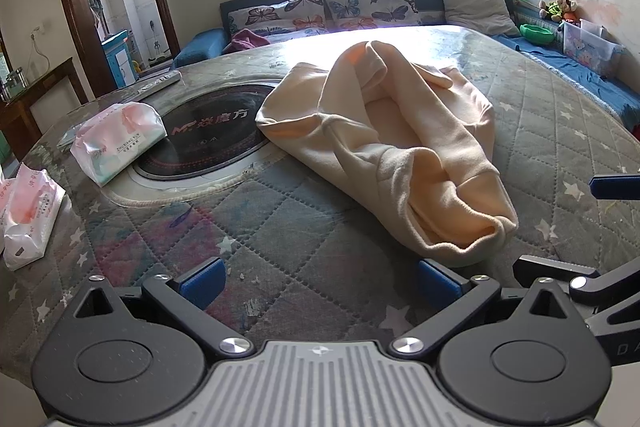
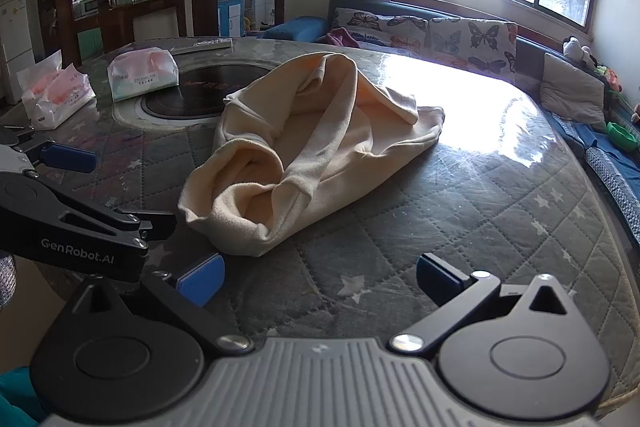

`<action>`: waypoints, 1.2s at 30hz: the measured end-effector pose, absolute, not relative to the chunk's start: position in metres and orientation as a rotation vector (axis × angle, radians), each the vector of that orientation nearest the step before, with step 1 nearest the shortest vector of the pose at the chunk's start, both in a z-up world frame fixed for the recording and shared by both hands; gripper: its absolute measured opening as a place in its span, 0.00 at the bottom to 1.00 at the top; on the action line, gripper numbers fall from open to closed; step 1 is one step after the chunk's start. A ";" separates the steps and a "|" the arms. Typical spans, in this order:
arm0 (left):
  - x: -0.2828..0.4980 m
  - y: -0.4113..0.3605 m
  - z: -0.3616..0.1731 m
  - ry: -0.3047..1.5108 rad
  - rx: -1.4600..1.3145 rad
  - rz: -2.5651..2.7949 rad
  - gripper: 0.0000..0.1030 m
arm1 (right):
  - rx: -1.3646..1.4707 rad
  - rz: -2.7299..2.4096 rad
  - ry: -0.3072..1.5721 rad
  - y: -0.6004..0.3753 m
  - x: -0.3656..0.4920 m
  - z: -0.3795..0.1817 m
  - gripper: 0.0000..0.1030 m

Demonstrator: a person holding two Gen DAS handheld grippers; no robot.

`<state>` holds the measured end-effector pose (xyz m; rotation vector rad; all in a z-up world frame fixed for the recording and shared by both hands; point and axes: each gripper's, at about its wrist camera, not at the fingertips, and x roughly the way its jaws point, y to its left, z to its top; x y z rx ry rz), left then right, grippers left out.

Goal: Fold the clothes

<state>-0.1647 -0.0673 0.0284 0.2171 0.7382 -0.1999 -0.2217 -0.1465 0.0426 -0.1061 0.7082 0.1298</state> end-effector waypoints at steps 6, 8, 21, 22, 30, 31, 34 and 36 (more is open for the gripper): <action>-0.165 -0.068 0.028 0.740 0.217 -0.204 1.00 | -0.107 0.130 0.710 -0.145 -0.222 0.043 1.00; -0.165 -0.069 0.028 0.741 0.216 -0.205 1.00 | -0.108 0.130 0.710 -0.145 -0.222 0.043 1.00; -0.161 -0.069 0.030 0.744 0.216 -0.213 1.00 | -0.109 0.130 0.711 -0.144 -0.217 0.045 1.00; -0.161 -0.069 0.030 0.744 0.217 -0.214 1.00 | -0.109 0.131 0.712 -0.144 -0.216 0.045 1.00; -0.150 -0.068 0.040 0.737 0.213 -0.216 1.00 | -0.105 0.142 0.701 -0.145 -0.207 0.054 1.00; -0.148 -0.067 0.041 0.736 0.211 -0.217 1.00 | -0.106 0.145 0.700 -0.145 -0.205 0.055 1.00; -0.141 -0.066 0.047 0.732 0.204 -0.218 1.00 | -0.104 0.150 0.693 -0.146 -0.197 0.060 1.00; -0.136 -0.065 0.051 0.726 0.206 -0.218 1.00 | -0.096 0.152 0.689 -0.147 -0.191 0.063 1.00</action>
